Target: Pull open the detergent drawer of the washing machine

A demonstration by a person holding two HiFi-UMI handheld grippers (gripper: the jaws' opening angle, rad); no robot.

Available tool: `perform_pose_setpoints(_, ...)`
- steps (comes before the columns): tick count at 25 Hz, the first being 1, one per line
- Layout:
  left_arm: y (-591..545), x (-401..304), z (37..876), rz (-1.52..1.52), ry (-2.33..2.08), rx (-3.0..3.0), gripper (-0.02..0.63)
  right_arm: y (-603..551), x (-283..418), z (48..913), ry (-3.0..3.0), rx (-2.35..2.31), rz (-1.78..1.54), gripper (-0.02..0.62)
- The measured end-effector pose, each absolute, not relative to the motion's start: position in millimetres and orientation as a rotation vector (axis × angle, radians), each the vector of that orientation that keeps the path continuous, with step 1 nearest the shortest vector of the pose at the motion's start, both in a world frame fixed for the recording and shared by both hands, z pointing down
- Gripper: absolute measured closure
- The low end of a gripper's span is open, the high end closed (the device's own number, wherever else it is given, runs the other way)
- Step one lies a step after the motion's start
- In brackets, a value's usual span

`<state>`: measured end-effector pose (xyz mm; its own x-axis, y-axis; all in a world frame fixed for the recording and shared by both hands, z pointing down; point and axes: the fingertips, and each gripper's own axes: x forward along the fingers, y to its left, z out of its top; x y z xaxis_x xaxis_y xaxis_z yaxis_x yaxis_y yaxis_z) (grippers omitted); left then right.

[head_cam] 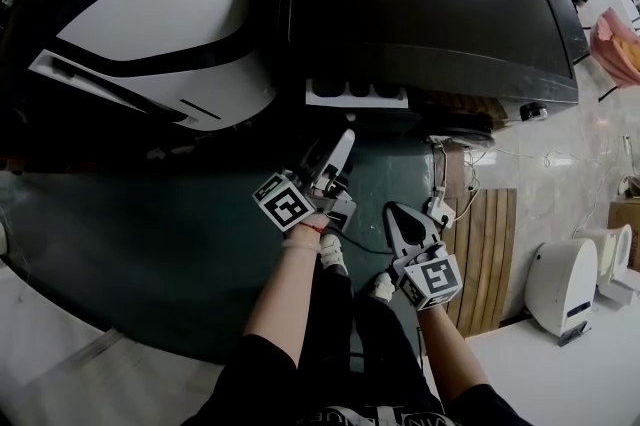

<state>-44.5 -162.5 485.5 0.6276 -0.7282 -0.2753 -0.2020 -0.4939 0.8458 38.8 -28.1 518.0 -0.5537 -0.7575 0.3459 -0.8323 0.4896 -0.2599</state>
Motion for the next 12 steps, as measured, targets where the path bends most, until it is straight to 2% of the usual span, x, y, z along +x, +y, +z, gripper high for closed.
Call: perform_pose_setpoints(12, -148.0, -44.0, 485.0, -0.789, -0.722, 2.036, 0.499, -22.9, 35.4, 515.1, -2.562, 1.354, 0.589, 0.582)
